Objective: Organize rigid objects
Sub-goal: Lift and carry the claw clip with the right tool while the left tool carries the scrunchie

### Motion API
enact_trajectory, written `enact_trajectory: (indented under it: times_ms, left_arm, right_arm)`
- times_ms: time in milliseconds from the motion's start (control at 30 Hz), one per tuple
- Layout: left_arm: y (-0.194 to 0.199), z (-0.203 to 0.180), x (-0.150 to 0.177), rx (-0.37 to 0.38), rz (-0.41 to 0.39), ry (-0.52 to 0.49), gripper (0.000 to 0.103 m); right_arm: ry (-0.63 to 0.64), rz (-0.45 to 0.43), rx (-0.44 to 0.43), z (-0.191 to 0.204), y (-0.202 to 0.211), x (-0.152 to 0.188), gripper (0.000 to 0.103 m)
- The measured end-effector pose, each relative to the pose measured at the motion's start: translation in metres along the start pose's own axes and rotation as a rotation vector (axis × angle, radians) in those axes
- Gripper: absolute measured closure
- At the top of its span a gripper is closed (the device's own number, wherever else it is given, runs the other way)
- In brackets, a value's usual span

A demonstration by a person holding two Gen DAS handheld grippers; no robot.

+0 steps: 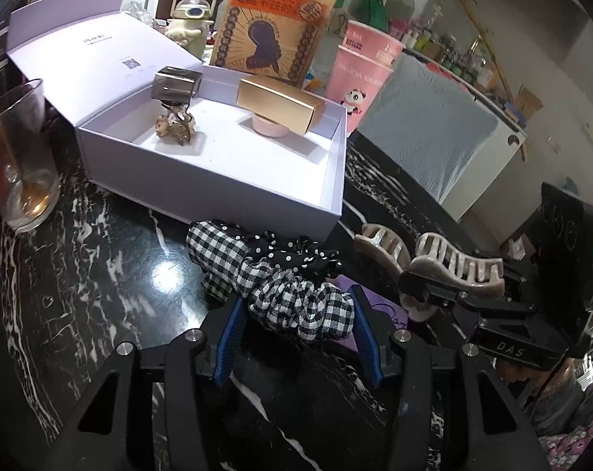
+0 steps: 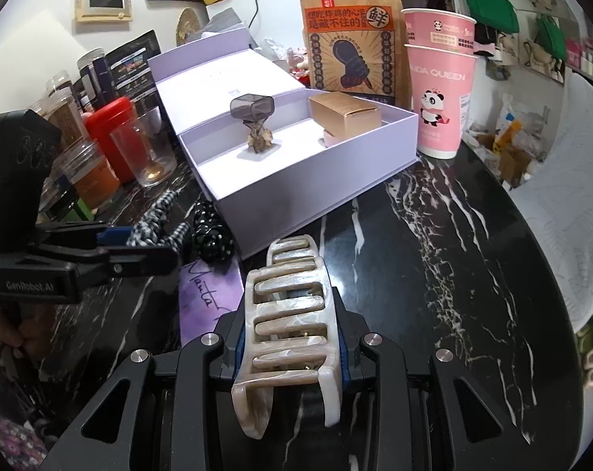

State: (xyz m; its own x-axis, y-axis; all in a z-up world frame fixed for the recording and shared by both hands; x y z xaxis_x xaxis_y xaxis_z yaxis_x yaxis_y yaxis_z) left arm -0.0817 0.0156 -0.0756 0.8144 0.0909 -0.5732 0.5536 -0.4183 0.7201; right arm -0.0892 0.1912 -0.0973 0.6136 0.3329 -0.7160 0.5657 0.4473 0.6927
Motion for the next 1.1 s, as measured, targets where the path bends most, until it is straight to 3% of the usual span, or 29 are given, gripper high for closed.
enact_trajectory:
  times_ms: [667,1100]
  left_arm:
    - [0.045,0.000,0.004,-0.030,-0.078,0.040,0.053]
    - [0.078,-0.006,-0.016,-0.067,-0.171,0.021,0.053]
  right_arm:
    - [0.031,-0.071,-0.004,0.027,0.038,0.000,0.070]
    - [0.098,-0.146,-0.024,0.047,0.070,-0.023,0.070]
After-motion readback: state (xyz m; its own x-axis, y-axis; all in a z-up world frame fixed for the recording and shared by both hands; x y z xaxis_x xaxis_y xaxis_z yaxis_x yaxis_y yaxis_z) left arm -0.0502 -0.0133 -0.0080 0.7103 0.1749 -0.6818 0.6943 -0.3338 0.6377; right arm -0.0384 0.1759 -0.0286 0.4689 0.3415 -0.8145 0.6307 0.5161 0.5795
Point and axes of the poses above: each gripper's, at about its wrist camera, not at the fingertips, and y roughly against the way its jaws point, z to its left, x to its underside, the point moved 2 cm from there along -y, roughly the way its jaws point, and after that the axes turned 7 degrees about y, right-handed, at the moved point
